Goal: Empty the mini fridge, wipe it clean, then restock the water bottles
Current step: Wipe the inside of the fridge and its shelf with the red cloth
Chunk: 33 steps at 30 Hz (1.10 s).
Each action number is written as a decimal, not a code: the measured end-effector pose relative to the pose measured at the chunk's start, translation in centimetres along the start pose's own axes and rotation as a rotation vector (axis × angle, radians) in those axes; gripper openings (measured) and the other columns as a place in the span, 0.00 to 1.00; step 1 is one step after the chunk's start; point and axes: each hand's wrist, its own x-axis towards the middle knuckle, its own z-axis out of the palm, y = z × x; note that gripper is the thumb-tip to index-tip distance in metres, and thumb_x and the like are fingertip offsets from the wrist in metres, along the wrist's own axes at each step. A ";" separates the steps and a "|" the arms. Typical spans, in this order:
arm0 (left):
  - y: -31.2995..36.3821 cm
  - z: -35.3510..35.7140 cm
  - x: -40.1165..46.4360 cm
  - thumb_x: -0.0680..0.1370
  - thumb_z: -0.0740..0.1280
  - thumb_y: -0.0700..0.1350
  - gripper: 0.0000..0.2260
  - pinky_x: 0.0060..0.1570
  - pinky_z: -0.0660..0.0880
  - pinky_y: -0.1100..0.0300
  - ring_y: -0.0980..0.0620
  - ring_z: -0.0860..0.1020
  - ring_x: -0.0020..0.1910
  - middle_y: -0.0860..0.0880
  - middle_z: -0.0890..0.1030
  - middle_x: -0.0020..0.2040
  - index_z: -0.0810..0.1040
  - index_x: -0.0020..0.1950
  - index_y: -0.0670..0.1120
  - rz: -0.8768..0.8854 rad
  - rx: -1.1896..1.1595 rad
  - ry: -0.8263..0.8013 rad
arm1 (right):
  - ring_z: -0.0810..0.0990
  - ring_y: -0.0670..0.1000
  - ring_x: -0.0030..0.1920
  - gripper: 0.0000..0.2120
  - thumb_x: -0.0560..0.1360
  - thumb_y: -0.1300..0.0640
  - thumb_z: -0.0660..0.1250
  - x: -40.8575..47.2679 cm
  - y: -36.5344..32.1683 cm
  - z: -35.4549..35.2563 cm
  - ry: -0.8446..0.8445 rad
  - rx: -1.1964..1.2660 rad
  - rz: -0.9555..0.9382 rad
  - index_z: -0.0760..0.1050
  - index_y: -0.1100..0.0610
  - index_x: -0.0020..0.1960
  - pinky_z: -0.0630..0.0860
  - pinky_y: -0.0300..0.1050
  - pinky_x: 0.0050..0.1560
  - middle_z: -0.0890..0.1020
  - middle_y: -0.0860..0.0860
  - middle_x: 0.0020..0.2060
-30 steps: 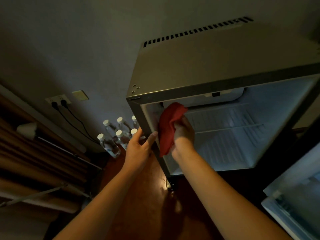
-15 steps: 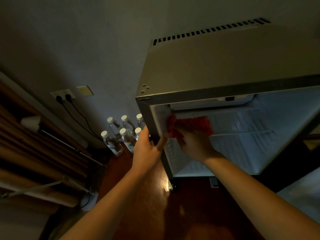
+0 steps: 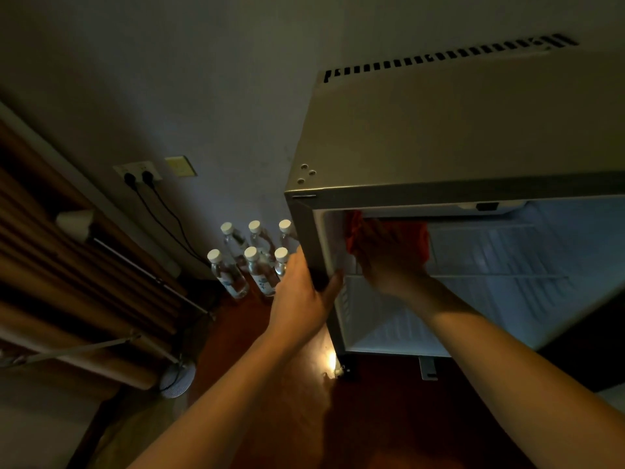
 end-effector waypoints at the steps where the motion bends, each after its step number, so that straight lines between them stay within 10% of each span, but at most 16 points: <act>1: 0.0 0.0 0.0 0.77 0.66 0.59 0.21 0.55 0.81 0.44 0.51 0.78 0.62 0.53 0.76 0.64 0.64 0.67 0.61 -0.003 0.004 -0.001 | 0.44 0.54 0.79 0.26 0.83 0.51 0.52 0.2 0.1 0.0 -0.008 0.001 0.004 0.53 0.51 0.79 0.47 0.57 0.77 0.49 0.50 0.80; 8: 0.1 0.0 0.0 0.76 0.65 0.60 0.22 0.54 0.81 0.43 0.51 0.78 0.61 0.53 0.75 0.63 0.64 0.67 0.60 -0.004 0.006 -0.005 | 0.47 0.52 0.79 0.22 0.83 0.52 0.53 -0.3 -0.3 -0.9 0.011 0.066 0.000 0.61 0.50 0.77 0.49 0.54 0.77 0.53 0.49 0.79; 15: -0.2 0.1 0.0 0.76 0.65 0.60 0.23 0.54 0.80 0.44 0.50 0.78 0.60 0.53 0.75 0.63 0.63 0.69 0.61 0.014 0.025 0.005 | 0.73 0.53 0.64 0.13 0.83 0.54 0.57 -4.3 -2.2 -2.0 0.061 0.262 0.047 0.74 0.50 0.65 0.68 0.44 0.61 0.76 0.51 0.64; 33: 0.2 -0.2 -0.2 0.79 0.67 0.55 0.31 0.58 0.78 0.41 0.43 0.76 0.64 0.49 0.72 0.67 0.56 0.78 0.57 0.048 0.034 -0.017 | 0.74 0.51 0.64 0.16 0.81 0.54 0.60 -4.1 -2.9 -1.8 -0.051 0.278 0.205 0.71 0.44 0.68 0.73 0.50 0.63 0.75 0.48 0.65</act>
